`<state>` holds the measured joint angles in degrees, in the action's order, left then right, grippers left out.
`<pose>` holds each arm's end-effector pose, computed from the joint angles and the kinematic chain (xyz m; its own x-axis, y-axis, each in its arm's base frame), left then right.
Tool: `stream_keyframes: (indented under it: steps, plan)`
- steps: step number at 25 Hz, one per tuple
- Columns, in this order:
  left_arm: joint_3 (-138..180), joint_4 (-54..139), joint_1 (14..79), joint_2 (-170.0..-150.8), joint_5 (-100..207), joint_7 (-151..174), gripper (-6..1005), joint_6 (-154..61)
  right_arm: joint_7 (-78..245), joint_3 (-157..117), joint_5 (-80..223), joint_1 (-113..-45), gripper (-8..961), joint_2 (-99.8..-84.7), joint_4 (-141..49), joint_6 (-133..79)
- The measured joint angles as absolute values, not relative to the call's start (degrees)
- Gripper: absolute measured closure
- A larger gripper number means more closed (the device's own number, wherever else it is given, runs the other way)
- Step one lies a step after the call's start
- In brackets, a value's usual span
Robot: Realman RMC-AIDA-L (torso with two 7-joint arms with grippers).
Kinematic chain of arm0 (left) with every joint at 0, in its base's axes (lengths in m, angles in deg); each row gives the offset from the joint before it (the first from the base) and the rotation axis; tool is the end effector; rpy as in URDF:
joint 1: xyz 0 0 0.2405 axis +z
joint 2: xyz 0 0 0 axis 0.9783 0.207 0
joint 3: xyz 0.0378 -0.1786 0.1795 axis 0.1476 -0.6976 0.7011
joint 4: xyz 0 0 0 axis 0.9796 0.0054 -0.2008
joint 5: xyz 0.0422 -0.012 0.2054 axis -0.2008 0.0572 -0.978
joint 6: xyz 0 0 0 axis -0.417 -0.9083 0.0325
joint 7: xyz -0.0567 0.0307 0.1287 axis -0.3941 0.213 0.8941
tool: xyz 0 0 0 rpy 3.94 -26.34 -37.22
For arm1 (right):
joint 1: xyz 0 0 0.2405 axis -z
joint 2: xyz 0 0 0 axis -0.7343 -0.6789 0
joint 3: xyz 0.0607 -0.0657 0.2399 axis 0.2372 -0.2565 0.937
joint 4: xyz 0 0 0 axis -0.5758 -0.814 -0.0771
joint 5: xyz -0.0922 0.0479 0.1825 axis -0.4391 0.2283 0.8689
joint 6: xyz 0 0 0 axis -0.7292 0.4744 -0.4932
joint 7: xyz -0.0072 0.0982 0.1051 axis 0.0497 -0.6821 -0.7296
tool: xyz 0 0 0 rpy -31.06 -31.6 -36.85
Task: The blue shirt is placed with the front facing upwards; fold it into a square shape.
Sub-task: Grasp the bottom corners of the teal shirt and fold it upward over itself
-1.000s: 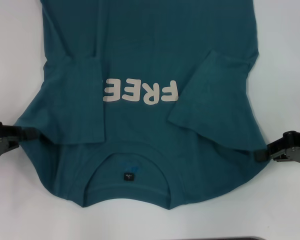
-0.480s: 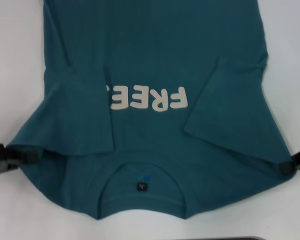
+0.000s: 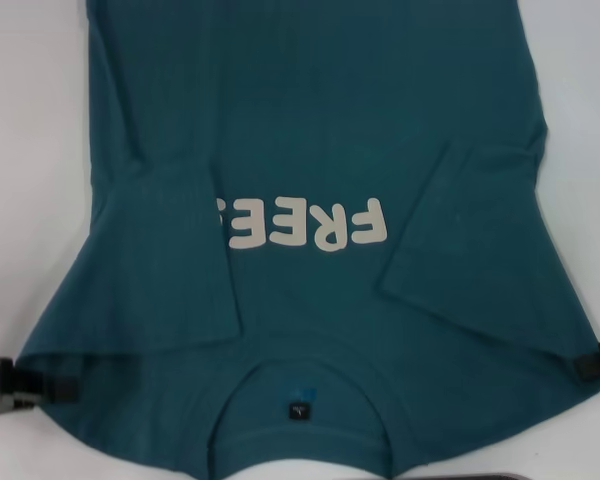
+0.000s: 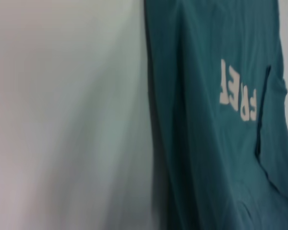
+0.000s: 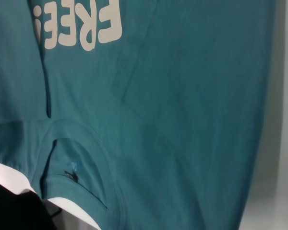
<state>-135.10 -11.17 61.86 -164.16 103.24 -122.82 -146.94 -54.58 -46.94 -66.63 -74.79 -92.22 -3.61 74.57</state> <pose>-0.3504 0.2104 0.0424 -0.0363 0.9894 0.1405 0.9906 0.0170 0.1357 0.3360 0.2530 0.0570 -0.0017 -0.9939 0.1107 -0.9998 -0.0007 -0.0217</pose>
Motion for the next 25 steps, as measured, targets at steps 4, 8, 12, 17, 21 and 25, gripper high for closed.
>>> stream_keyframes:
  steps: [4, 8, 12, 17, 21, 25]
  plan:
    - [-134.6, -11.3, 62.5, -164.29, 101.2, -122.1, 966, -148.1, -54.4, -47.0, -68.3, -74.5, 885, -92.4, -3.0, 74.8]
    - [-134.6, -11.3, 63.3, -164.53, 100.6, -121.3, 966, -148.8, -54.2, -46.6, -69.1, -74.3, 879, -92.4, -2.1, 74.9]
    - [-134.9, -11.2, 63.3, -164.73, 101.0, -120.2, 966, -149.8, -53.7, -46.1, -68.3, -74.3, 873, -92.42, -1.4, 75.6]
    - [-135.5, -10.5, 60.6, -163.74, 105.0, -119.1, 966, -152.1, -51.3, -45.5, -60.4, -75.2, 866, -92.28, -1.3, 77.8]
    - [-135.5, -6.9, 55.1, -161.9, 105.7, -121.0, 966, -151.7, -50.9, -45.0, -52.3, -76.2, 860, -91.19, -1.7, 77.7]
    - [-136.1, -5.5, 49.7, -161.13, 106.9, -123.9, 966, -150.4, -51.2, -42.3, -45.3, -76.9, 854, -90.18, -2.0, 76.6]
